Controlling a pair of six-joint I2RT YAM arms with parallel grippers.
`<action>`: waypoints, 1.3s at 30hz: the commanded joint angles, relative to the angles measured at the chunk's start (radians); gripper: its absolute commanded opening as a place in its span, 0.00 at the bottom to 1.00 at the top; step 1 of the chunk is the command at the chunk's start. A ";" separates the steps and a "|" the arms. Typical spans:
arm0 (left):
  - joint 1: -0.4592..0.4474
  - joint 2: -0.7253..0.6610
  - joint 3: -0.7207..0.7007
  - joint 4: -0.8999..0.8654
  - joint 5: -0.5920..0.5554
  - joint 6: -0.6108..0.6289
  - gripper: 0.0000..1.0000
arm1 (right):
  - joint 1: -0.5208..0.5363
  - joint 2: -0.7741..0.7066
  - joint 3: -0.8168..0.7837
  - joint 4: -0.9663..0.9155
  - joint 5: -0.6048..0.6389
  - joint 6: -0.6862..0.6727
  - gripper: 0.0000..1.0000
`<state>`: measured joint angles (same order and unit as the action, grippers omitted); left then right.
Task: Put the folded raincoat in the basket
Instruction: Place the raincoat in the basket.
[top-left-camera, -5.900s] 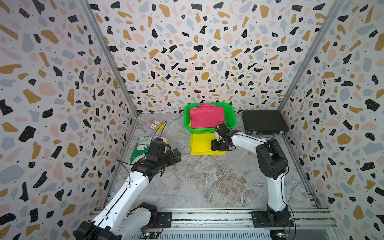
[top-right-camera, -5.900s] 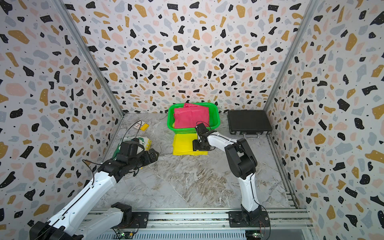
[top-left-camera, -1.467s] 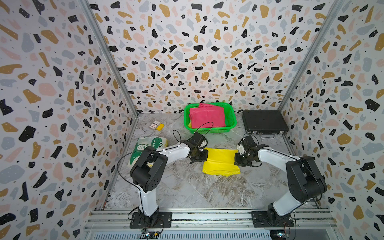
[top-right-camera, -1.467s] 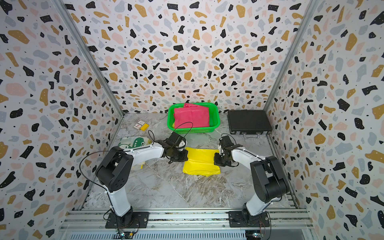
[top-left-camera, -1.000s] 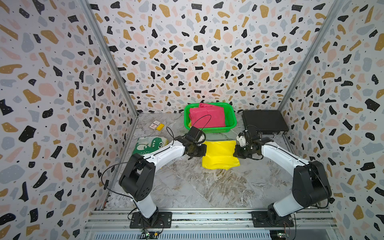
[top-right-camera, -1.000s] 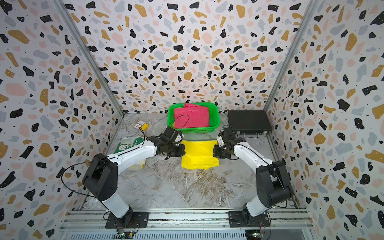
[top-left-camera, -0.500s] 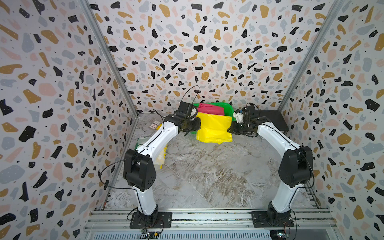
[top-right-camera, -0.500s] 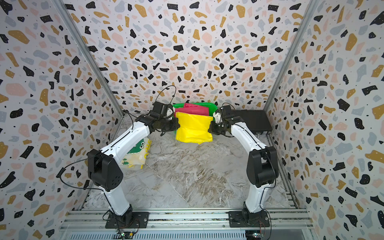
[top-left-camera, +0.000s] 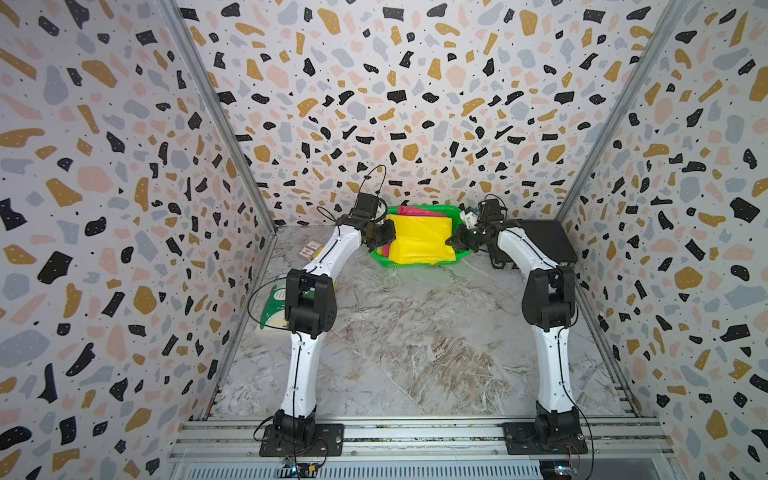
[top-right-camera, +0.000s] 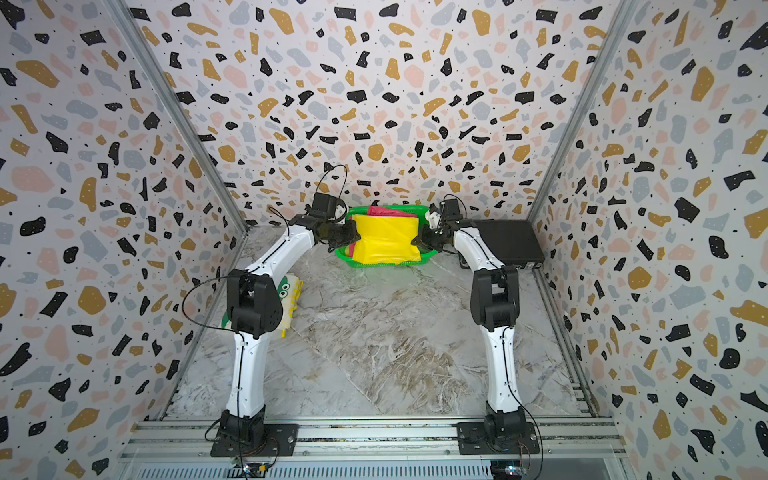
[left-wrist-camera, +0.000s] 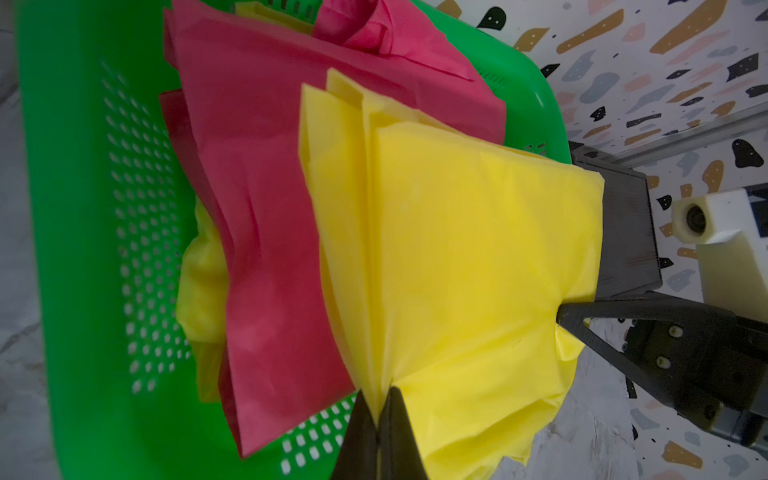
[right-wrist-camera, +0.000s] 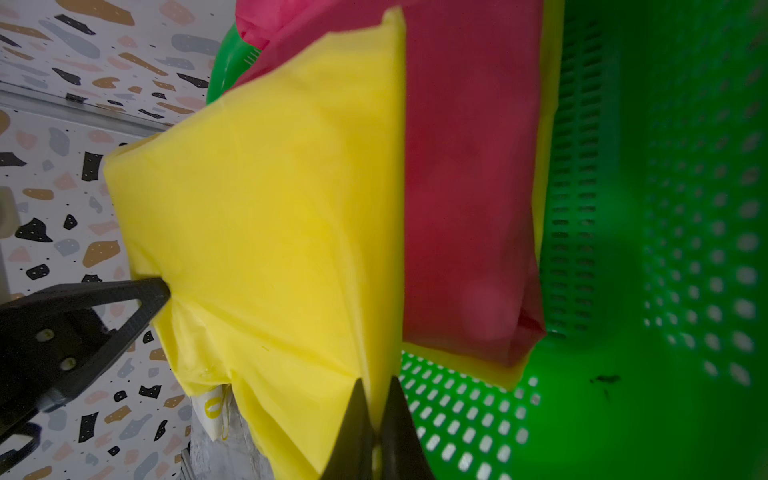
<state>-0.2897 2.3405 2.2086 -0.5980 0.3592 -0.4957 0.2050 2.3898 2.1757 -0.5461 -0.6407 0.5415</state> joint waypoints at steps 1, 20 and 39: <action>0.019 0.049 0.106 0.022 0.034 -0.019 0.00 | -0.010 0.025 0.100 0.040 -0.046 0.052 0.00; 0.068 0.165 0.214 0.075 0.027 -0.027 0.88 | -0.032 0.128 0.272 0.110 -0.086 0.120 0.49; 0.116 -0.372 -0.272 -0.062 -0.283 0.109 1.00 | -0.029 -0.409 -0.260 -0.011 0.044 -0.109 0.63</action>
<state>-0.1974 2.0178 2.0220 -0.6514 0.1425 -0.4118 0.1741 2.0628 2.0037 -0.5632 -0.6125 0.4732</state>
